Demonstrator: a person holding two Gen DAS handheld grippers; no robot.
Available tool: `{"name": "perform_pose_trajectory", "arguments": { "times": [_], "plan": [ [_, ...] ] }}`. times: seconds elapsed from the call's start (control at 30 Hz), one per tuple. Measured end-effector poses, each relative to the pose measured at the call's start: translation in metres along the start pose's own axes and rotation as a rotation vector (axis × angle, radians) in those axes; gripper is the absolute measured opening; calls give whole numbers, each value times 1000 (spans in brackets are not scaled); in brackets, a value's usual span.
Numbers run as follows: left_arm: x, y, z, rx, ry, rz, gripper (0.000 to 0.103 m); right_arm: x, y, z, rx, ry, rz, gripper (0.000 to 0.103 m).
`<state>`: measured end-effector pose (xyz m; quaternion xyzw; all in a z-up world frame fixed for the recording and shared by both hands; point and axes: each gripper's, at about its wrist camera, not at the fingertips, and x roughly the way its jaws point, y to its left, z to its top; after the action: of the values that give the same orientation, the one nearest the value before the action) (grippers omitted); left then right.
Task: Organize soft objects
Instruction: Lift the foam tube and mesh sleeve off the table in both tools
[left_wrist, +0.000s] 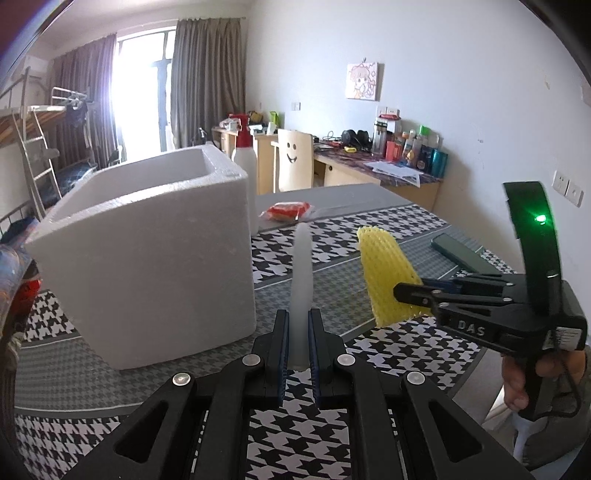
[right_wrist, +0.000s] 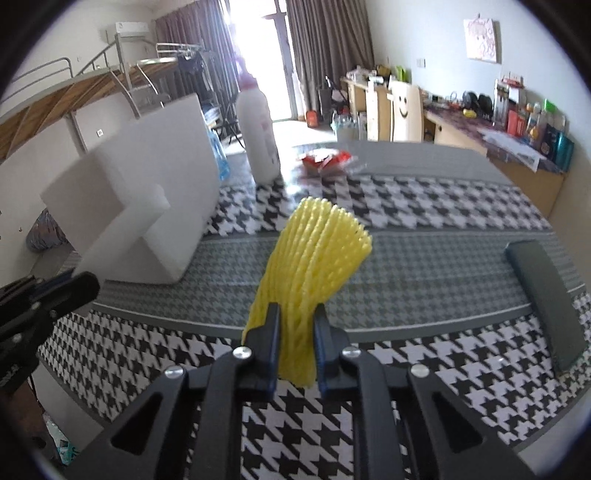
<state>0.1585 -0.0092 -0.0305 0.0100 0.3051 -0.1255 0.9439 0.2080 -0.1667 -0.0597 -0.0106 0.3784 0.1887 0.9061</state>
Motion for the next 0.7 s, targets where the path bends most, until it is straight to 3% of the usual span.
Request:
{"name": "perform_pose_trajectory", "arguments": {
  "times": [0.7],
  "plan": [
    [-44, 5, 25, 22, -101, -4, 11, -62, 20, 15, -30, -166, 52, 20]
  ]
}}
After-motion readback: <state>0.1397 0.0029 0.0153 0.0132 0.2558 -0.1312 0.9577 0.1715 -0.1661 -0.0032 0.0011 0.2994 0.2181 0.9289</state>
